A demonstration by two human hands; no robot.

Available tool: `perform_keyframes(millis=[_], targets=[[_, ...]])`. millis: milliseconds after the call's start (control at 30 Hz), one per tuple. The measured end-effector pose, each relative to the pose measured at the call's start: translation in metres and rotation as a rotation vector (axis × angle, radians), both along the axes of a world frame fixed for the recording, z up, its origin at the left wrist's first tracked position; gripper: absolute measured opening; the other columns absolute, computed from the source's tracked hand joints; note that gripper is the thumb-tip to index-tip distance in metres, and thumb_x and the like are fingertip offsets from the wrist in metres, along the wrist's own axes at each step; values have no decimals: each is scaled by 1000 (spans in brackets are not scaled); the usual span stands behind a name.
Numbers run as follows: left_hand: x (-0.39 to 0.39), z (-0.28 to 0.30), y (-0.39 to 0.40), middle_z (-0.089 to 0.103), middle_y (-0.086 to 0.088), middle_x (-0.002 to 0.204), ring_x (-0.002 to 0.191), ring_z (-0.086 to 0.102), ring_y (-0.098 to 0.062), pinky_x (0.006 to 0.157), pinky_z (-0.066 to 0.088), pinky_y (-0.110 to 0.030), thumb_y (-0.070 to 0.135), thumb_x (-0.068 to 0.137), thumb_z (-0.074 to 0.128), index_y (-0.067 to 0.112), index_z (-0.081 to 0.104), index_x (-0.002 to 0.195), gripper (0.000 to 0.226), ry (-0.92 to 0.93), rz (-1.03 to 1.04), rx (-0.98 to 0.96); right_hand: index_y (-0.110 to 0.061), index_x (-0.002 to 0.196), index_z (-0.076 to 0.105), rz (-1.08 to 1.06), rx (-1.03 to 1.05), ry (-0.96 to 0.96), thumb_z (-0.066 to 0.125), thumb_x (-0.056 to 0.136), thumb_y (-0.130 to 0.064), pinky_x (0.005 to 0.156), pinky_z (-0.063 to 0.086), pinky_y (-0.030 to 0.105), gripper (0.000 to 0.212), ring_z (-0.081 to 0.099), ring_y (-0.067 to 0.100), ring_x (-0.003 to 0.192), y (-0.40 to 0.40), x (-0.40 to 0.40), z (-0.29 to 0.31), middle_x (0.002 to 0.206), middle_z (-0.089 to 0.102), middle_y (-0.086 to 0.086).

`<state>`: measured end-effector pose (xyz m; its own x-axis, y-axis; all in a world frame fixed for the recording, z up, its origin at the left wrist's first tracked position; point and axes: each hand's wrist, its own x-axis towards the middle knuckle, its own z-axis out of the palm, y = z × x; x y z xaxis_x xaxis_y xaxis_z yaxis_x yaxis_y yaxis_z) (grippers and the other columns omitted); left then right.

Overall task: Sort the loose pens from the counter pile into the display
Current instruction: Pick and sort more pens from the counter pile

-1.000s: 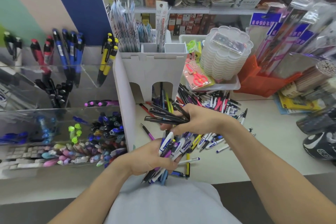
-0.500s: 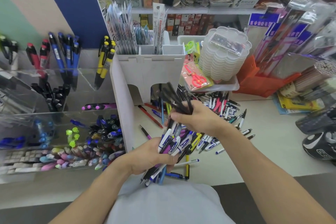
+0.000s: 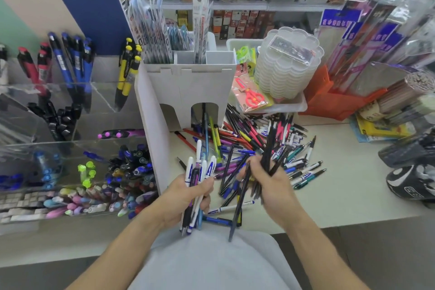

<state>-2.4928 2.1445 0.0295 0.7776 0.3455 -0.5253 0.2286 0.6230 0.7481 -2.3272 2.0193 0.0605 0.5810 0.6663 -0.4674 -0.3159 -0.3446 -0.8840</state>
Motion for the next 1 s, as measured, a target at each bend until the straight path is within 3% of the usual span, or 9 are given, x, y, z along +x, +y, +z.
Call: perform_keyframes(millis=[100,400,500,567,633,700,800,900,1000], targets=[[1,-2,-3,42,-16,68,54,44,-23,63,48,-37,32,88,72,4,53,90,34,39,36,116,-4,101,56,-116,90,299,52,101,-22,59,56,36,18,64,25,62,-18,-31,-13,77,64,13],[4,2,-2,51,-10,61,55,47,-23,69,44,-44,48,77,77,11,68,102,46,30,69,227,-2,101,63,236,27,393,55,100,-27,59,53,32,26,64,27,61,-32,-59,-1,76,61,11],[5,14,-3,50,-6,57,51,45,-20,63,44,-38,41,75,81,21,73,99,32,-43,88,222,-11,89,54,230,107,426,62,93,-47,52,45,29,37,47,18,50,-20,-56,4,68,42,3],[4,23,-3,54,-10,59,52,50,-21,61,47,-36,50,65,88,21,75,90,40,-70,103,213,-17,78,42,293,142,489,57,91,-54,43,30,23,42,27,10,46,-11,-58,13,66,25,1],[0,34,1,68,-20,79,71,63,-29,70,53,-44,60,48,93,16,75,91,64,-84,81,194,-20,73,31,454,128,575,57,96,-47,39,19,18,44,17,8,44,-4,-59,19,61,17,-2],[-7,46,6,72,-20,93,84,66,-30,75,55,-42,60,45,94,11,74,98,75,-132,-13,186,-19,70,25,674,115,686,63,93,-28,36,21,13,46,13,8,40,5,-59,23,55,15,-4],[-19,63,13,70,-6,76,66,65,-18,60,52,-24,45,55,95,16,76,90,49,-226,-110,138,-17,64,21,920,64,836,71,77,-18,38,32,11,52,18,12,41,19,-62,33,53,21,-3],[-30,76,15,75,-6,82,72,71,-17,63,56,-23,32,59,94,21,78,91,37,-223,-60,144,-14,66,26,849,-72,860,60,76,-8,58,45,23,36,35,19,56,31,-74,44,68,32,6],[-45,78,21,73,-6,80,74,70,-18,67,56,-25,24,65,86,22,78,88,25,-180,22,248,-13,68,50,923,-126,537,60,86,-17,74,44,33,22,53,20,69,45,-86,52,69,52,8]])
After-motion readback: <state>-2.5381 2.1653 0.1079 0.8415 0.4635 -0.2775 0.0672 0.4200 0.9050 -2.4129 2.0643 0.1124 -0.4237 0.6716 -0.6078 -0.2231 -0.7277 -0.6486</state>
